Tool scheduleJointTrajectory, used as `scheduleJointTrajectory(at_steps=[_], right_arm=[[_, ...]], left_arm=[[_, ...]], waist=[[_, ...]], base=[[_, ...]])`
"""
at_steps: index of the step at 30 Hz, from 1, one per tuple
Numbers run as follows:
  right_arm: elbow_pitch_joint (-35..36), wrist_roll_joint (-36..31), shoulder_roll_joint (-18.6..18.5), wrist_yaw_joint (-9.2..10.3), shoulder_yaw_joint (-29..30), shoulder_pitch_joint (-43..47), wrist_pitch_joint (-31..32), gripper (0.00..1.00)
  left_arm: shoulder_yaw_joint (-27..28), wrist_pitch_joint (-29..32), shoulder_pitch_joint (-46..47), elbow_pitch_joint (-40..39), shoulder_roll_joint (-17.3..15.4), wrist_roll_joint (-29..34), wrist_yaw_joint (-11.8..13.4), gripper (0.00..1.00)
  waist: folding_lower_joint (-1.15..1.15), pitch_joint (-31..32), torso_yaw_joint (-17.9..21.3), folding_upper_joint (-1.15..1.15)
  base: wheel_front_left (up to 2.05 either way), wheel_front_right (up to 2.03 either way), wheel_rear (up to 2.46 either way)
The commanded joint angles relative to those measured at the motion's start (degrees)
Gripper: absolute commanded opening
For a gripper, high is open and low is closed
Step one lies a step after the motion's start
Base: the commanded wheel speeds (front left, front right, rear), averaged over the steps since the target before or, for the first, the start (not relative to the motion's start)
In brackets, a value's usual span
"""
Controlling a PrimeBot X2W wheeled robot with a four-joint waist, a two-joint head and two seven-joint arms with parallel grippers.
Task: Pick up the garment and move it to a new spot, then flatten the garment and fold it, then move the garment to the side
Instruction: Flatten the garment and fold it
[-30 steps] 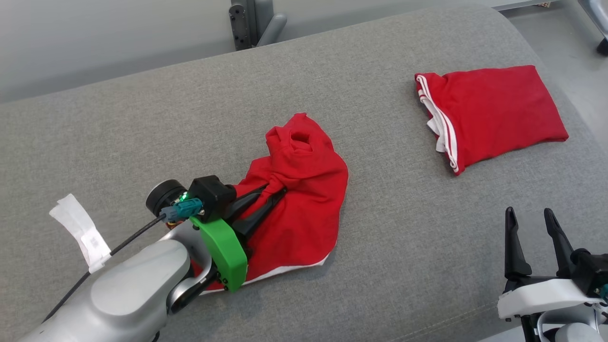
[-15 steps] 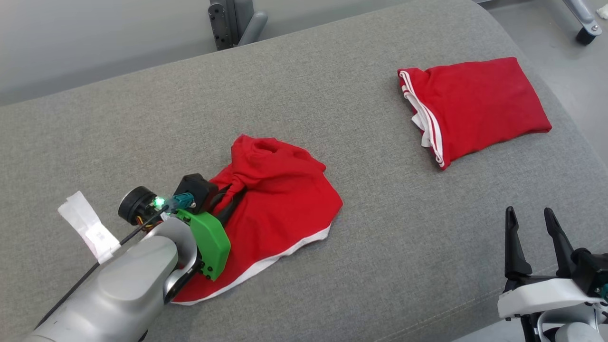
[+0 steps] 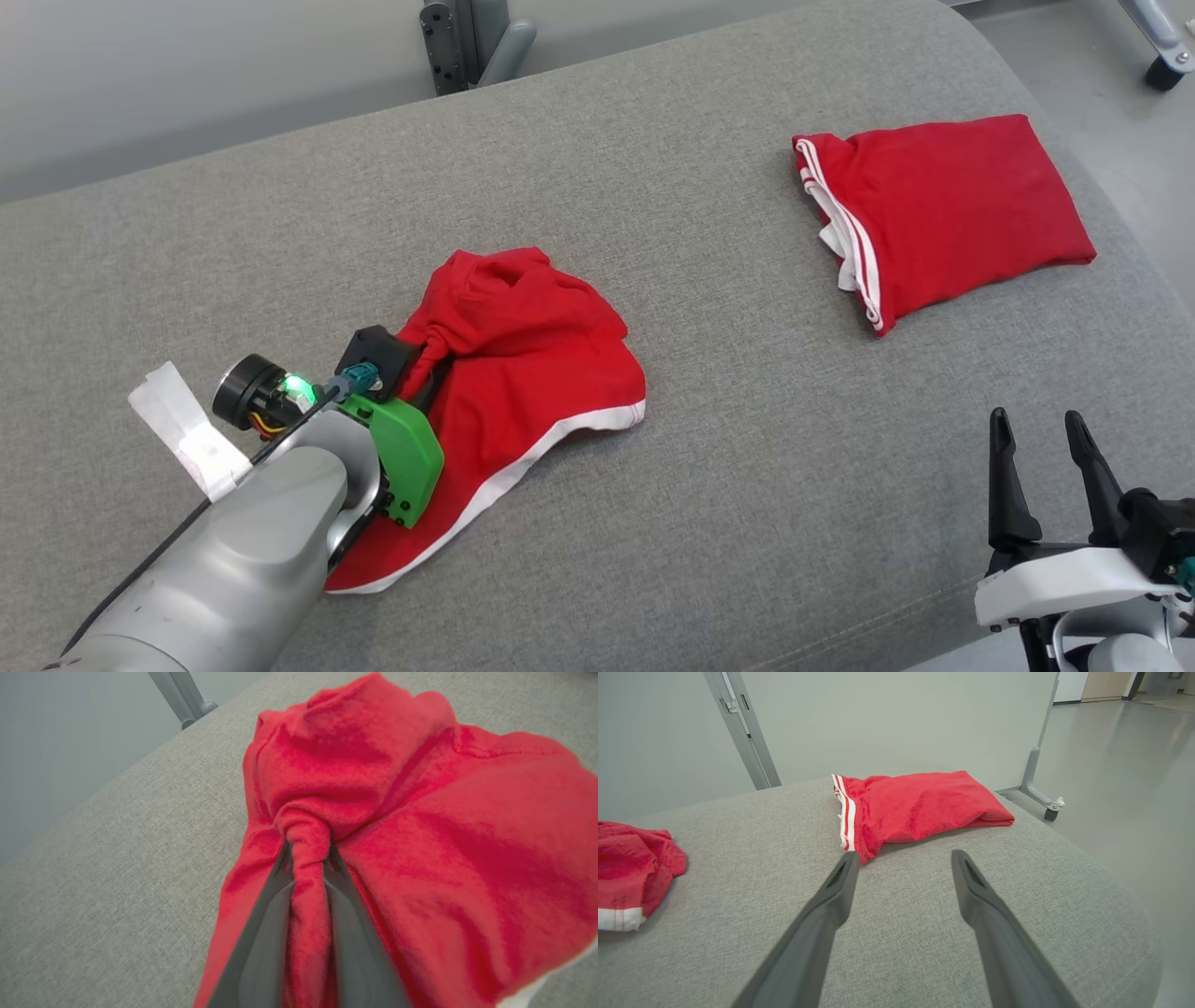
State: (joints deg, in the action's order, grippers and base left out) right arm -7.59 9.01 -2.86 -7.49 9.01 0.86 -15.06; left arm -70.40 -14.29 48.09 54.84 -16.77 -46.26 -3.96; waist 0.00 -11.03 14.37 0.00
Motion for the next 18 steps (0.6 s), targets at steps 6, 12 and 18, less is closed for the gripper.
scheduleJointTrajectory(at_steps=[6,12,18], right_arm=[[-0.49,0.41,-0.10,-0.01,0.11,0.65,-0.13,1.00],[0.40,0.35,-0.12,-0.01,1.29,1.72,-0.14,1.00],[2.69,-0.48,-0.10,-0.01,2.98,2.61,-0.13,1.00]], left_arm=[[1.81,-0.91,0.73,0.86,0.57,0.43,0.82,1.00],[11.11,-0.86,-2.84,-8.08,-2.30,-0.07,4.51,1.00],[26.13,-0.87,-13.37,-24.86,-6.24,3.65,11.19,1.00]], waist=[[0.00,1.15,-1.03,0.00],[0.00,2.51,-2.67,0.00],[0.00,4.17,-5.33,0.00]], base=[[0.00,0.00,0.00],[0.00,0.00,0.00],[0.00,0.00,0.00]])
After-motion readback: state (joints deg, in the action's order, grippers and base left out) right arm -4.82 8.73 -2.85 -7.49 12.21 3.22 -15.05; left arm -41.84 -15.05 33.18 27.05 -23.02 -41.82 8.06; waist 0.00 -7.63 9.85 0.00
